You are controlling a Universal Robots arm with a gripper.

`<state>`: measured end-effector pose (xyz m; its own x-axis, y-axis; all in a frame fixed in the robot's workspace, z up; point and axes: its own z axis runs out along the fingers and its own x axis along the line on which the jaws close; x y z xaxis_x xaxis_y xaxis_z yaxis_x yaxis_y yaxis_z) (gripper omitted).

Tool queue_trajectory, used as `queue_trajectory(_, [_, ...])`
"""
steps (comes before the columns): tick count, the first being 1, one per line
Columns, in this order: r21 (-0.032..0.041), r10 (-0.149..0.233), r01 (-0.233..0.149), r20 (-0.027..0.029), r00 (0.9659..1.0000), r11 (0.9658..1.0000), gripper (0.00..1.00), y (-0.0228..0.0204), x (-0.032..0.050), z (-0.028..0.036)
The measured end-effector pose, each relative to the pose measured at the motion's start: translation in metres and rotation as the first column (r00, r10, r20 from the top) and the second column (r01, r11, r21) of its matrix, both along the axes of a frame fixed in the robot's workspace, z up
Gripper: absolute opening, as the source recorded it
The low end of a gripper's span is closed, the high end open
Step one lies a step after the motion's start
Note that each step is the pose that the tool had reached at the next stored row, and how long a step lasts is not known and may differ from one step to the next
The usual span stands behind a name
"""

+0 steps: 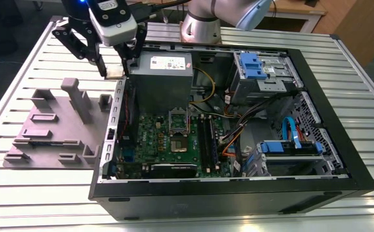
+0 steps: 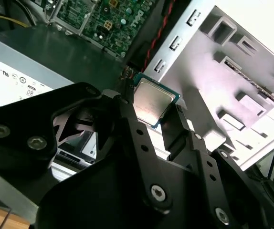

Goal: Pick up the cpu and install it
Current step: 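Pick up the cpu and move it towards the insertion slot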

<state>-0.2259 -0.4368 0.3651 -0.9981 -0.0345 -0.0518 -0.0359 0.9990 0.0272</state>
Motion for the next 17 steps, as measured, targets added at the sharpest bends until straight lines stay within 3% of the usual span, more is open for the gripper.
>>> queue_trajectory(17, [0.0000,0.000,0.000,0.0000,1.0000,1.0000,0.47,0.0000,0.0427,0.0000])
